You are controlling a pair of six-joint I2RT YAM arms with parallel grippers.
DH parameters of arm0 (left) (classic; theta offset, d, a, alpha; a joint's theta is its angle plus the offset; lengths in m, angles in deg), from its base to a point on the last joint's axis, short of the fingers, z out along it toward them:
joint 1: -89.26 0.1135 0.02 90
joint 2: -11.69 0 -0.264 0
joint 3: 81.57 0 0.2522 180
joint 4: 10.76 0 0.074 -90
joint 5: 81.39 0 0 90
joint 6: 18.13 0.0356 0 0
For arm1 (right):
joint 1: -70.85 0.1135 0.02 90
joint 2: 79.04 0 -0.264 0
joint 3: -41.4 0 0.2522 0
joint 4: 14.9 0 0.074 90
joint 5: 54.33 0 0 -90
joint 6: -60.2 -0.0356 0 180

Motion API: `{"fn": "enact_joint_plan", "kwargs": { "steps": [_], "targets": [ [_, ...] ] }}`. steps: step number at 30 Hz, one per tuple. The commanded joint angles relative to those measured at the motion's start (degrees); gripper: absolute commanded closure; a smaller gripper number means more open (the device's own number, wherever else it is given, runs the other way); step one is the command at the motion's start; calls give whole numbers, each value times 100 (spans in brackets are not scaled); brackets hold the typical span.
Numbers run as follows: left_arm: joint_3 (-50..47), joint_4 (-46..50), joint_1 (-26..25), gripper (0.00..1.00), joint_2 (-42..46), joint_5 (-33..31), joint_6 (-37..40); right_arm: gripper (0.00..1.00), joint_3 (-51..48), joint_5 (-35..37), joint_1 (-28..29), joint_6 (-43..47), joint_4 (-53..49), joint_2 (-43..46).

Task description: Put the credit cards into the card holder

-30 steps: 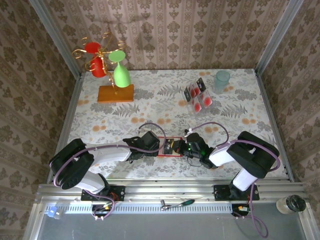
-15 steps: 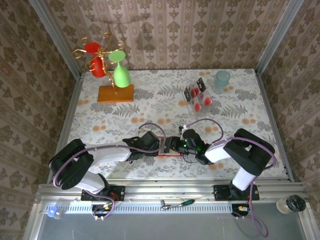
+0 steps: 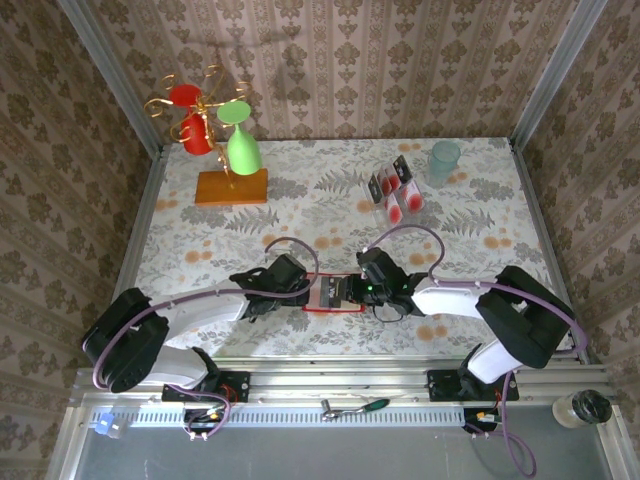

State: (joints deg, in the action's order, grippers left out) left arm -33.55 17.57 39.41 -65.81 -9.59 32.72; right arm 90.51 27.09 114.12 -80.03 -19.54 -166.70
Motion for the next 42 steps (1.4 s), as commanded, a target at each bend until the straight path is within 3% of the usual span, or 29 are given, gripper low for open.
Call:
{"fn": "enact_joint_plan", "kwargs": {
  "steps": [1,13,25,30,42],
  "targets": [
    [-169,-40,88,0,19,172,162,78,382,150,-23,365,-688,-162],
    [-447,-347,216,0,-72,302,220,88,948,-46,31,400,-728,-1060],
    [-467,-534,224,0,-248,419,234,93,1396,-140,270,320,-893,-1385],
    [-462,-534,223,0,-247,425,226,94,1375,-267,322,175,-778,-1317],
    [-482,-486,239,0,-214,391,259,93,1172,337,301,254,-1316,-585]
  ]
}}
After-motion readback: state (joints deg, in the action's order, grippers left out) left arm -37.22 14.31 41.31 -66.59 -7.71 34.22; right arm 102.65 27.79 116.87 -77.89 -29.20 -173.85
